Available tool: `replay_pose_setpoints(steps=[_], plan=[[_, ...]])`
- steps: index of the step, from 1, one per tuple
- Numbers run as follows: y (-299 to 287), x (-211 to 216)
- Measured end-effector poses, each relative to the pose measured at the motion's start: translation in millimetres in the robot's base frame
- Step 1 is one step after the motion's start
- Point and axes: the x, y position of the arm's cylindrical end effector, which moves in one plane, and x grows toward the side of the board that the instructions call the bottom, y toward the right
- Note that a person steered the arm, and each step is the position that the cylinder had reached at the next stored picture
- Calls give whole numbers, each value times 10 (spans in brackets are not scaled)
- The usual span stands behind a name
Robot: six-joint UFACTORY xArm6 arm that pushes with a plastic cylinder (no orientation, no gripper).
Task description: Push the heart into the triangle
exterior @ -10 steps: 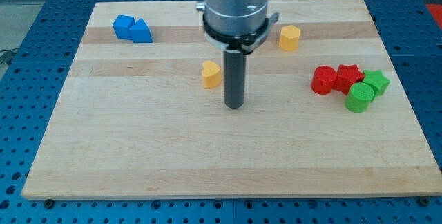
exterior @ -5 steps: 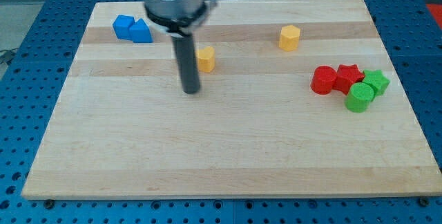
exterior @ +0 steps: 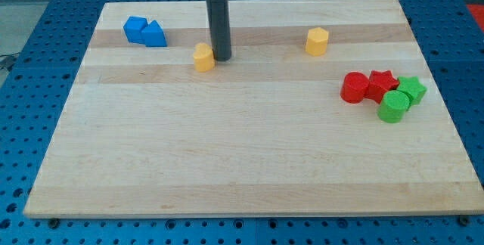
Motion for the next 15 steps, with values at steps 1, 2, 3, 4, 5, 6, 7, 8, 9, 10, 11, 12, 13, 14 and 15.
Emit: replay_pose_setpoints(steps=[1,2,3,4,5,6,7,8,9,10,11,12,13,14,15], plan=[[-239,-201],[-310,-373],[299,-318],[594,83],[592,99],[401,336],[369,379],[85,381],[48,388],[-200,348],[-487,151],[-564,124],[-605,90],[-585,90],[-598,58]])
